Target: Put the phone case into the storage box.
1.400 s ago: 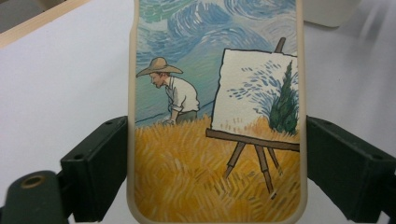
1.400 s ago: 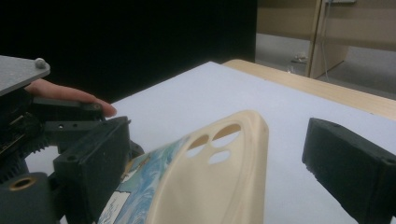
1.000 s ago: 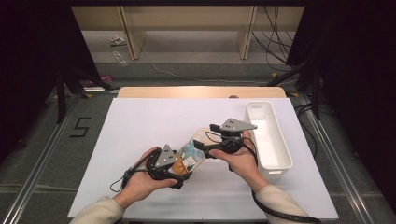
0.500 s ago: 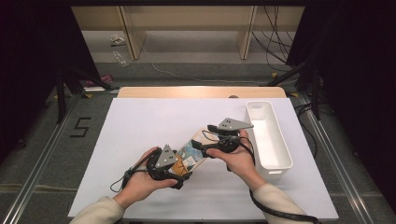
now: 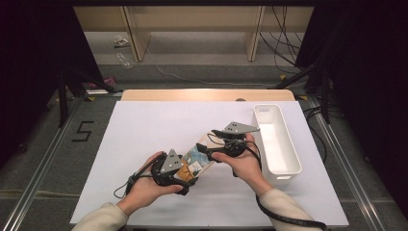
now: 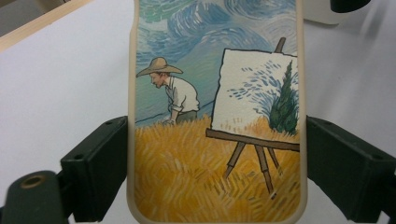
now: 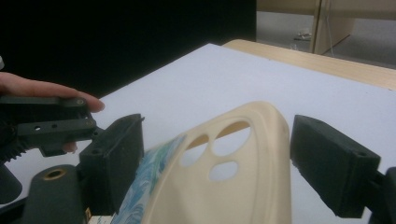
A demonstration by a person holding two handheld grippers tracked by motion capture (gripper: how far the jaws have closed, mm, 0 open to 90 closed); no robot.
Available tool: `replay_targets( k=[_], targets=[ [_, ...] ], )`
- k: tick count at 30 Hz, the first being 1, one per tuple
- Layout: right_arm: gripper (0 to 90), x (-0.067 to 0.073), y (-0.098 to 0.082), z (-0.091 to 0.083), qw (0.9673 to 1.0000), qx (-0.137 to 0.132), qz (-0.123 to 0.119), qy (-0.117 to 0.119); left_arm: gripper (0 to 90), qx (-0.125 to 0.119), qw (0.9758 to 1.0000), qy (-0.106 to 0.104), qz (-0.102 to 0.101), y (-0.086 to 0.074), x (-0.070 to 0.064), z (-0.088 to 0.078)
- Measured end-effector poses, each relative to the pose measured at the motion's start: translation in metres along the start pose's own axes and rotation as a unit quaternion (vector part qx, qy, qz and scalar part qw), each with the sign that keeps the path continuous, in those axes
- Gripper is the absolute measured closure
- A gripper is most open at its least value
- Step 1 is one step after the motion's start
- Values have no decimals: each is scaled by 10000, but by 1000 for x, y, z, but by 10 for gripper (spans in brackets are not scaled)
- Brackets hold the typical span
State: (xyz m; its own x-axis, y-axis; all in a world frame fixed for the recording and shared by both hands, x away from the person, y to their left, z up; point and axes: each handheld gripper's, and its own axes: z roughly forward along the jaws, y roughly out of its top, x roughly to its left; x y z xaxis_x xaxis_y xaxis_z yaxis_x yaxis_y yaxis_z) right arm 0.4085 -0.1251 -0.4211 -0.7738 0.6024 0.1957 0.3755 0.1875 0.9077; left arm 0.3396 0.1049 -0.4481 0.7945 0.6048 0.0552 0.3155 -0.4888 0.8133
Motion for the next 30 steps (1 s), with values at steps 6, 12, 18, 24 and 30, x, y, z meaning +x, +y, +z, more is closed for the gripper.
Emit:
replay_targets(
  k=[6, 12, 18, 24, 30],
  targets=[
    [287, 0, 0, 1, 10000, -6, 29, 14, 113, 2, 10000, -3, 5, 0, 0, 0],
    [421, -1, 0, 1, 9999, -13, 120, -10, 113, -1, 10000, -4, -1, 0, 0, 0],
    [521, -2, 1, -1, 9997, -49, 211, 56, 113, 32, 10000, -9, 14, 0, 0, 1],
    [651, -3, 2, -2, 9985, 11, 372, 406, 114, 49, 10000, -15, 28, -1, 0, 1],
    [748, 0, 4, -3, 9969, -37, 406, 667, 114, 61, 10000, -25, 62, -1, 0, 2]
  ],
)
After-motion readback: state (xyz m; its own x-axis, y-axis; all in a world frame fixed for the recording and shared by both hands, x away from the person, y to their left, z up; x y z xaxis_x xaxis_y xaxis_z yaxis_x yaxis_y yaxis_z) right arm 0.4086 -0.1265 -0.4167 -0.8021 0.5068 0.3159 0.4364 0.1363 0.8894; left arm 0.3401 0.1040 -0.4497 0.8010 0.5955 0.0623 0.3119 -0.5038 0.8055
